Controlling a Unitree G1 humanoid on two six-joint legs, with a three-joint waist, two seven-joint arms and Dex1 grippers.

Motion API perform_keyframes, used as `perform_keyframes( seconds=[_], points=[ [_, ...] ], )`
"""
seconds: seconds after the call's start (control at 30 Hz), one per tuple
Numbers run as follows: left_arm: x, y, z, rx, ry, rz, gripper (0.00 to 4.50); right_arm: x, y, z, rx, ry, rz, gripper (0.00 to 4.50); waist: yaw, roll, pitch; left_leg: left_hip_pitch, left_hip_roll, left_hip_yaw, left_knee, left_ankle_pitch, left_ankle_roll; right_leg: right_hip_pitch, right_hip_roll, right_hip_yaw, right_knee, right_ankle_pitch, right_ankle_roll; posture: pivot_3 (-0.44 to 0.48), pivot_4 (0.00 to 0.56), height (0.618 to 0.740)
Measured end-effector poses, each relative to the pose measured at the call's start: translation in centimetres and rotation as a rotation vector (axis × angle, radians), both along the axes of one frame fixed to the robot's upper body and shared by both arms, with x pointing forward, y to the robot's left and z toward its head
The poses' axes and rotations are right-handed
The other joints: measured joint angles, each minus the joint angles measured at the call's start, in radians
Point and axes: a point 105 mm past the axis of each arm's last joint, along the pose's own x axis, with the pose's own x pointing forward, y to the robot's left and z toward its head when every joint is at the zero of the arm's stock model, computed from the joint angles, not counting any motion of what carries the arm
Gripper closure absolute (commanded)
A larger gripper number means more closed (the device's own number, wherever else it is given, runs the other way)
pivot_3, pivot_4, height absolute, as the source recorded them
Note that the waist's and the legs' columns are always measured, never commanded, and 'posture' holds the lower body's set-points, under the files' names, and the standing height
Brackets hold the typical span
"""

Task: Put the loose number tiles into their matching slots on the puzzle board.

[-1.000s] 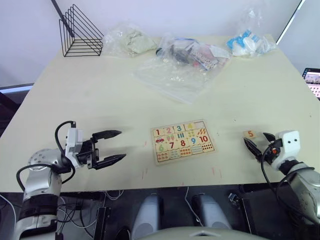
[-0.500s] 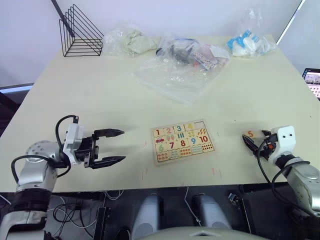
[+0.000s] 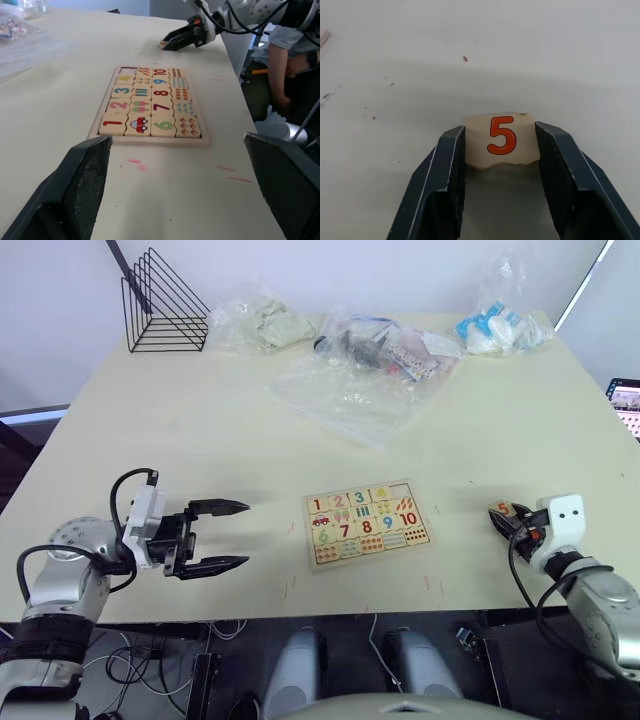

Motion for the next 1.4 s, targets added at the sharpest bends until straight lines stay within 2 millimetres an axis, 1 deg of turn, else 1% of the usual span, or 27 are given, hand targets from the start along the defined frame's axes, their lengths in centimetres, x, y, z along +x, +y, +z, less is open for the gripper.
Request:
perform_keyframes(
  seconds=[0.07,0.17,0.23,0.57,0.63,0.7,0.77,0.83,0.93,1.03,1.1,1.2,1.27,1.33,1.4],
  points=[
    [0.0,0.1,0.1,0.004,0.000,0.000,0.00,-0.2,1.0,0.0,0.017,0.012,-0.008,3.01,-0.001,0.000,0.000,0.000,0.000,0.000,0.000,0.000,0.000,0.000,0.001,0.000,0.000,0.000,0.000,0.000,0.150,0.740],
    [0.1,0.0,0.2,0.008,-0.004,-0.003,0.00,-0.4,3.2,0.2,0.056,0.041,-0.025,3.01,-0.002,0.000,0.000,0.000,0.001,0.000,0.000,0.000,0.000,-0.001,0.001,0.000,0.000,0.000,0.000,0.000,0.150,0.740],
    [0.0,0.0,0.2,0.011,-0.002,-0.010,0.00,-0.5,4.7,0.7,0.084,0.053,-0.053,3.01,-0.002,0.000,0.000,-0.001,0.000,-0.001,0.000,0.000,0.000,-0.001,0.000,0.000,0.000,0.000,0.000,0.000,0.150,0.740],
    [-0.1,0.0,0.4,0.008,0.000,-0.012,0.00,-1.1,6.1,0.5,0.107,0.108,-0.124,3.01,-0.002,0.000,0.000,-0.003,0.000,-0.001,0.000,0.000,0.000,-0.003,0.000,-0.001,-0.001,0.000,0.000,0.000,0.150,0.740],
    [-0.1,0.0,0.4,0.008,0.000,-0.012,0.00,-1.2,6.3,0.5,0.111,0.106,-0.128,1.97,-0.002,0.000,0.000,-0.003,0.000,-0.001,0.000,0.000,0.000,-0.003,0.000,-0.001,-0.001,0.000,0.000,0.000,0.150,0.740],
    [-0.1,0.1,0.4,0.008,0.000,-0.011,0.00,-1.2,6.7,0.6,0.113,0.102,-0.118,1.19,-0.003,0.000,0.000,-0.003,0.000,-0.001,0.000,0.000,0.000,-0.003,0.000,-0.001,-0.001,0.000,0.000,0.000,0.150,0.740],
    [-0.1,0.1,0.4,0.008,-0.001,-0.010,0.00,-1.3,7.1,0.6,0.117,0.098,-0.096,0.07,-0.002,0.000,0.000,-0.003,0.000,-0.001,0.000,0.000,0.000,-0.003,0.000,-0.001,-0.001,0.000,0.000,0.000,0.150,0.740],
    [-0.1,0.1,0.4,0.008,-0.001,-0.008,0.00,-1.4,7.2,0.7,0.118,0.089,-0.082,0.02,-0.001,0.000,0.000,-0.003,0.000,-0.001,0.000,0.000,0.000,-0.003,0.000,-0.001,-0.001,0.000,0.000,0.000,0.150,0.740],
    [-0.3,0.3,0.4,0.006,0.001,-0.001,0.00,-1.5,6.7,1.1,0.120,0.055,-0.067,0.02,-0.002,0.000,0.000,-0.004,0.000,-0.001,0.000,0.000,0.000,-0.003,0.000,-0.001,-0.001,0.000,0.000,0.000,0.150,0.740],
    [-0.2,0.3,0.5,0.004,-0.008,-0.001,0.00,-2.2,6.4,2.5,0.128,-0.012,0.014,0.02,-0.001,0.000,0.000,-0.004,0.000,-0.001,0.000,0.000,0.000,-0.003,0.000,-0.001,-0.001,0.000,0.000,0.000,0.150,0.740],
    [-0.2,0.2,0.5,0.002,-0.008,-0.001,0.00,-2.5,6.2,2.9,0.124,-0.030,0.045,0.02,-0.002,0.000,0.000,-0.003,0.000,-0.001,0.000,0.000,0.000,-0.003,0.001,-0.001,-0.001,0.000,0.000,0.000,0.150,0.740],
    [-0.2,0.2,0.6,0.000,-0.012,-0.002,0.00,-3.1,5.6,3.2,0.088,-0.027,0.152,0.02,-0.002,0.000,0.000,-0.003,0.000,0.000,0.000,0.000,0.000,-0.003,0.000,-0.001,-0.001,0.000,0.000,0.000,0.150,0.740],
    [-0.2,0.1,0.6,-0.008,-0.015,0.000,0.00,-3.2,4.4,3.8,0.049,-0.035,0.251,0.02,-0.002,0.000,0.000,-0.003,0.000,0.000,0.001,0.000,0.000,-0.003,0.000,-0.001,-0.001,0.000,0.000,0.000,0.150,0.740],
    [-0.2,0.1,0.6,-0.011,-0.015,0.002,0.00,-3.2,4.1,3.9,0.037,-0.037,0.290,0.02,-0.002,0.000,0.000,-0.003,0.001,-0.001,0.001,0.000,0.000,-0.003,0.001,-0.001,-0.001,0.000,0.000,0.000,0.150,0.740],
    [-0.2,0.1,0.6,-0.013,-0.014,0.004,0.00,-3.3,3.7,3.6,-0.004,-0.025,0.397,0.02,-0.001,0.000,0.000,-0.003,0.000,0.000,0.001,0.000,0.000,-0.003,0.001,-0.001,-0.001,0.000,0.000,0.000,0.150,0.740]
  ],
)
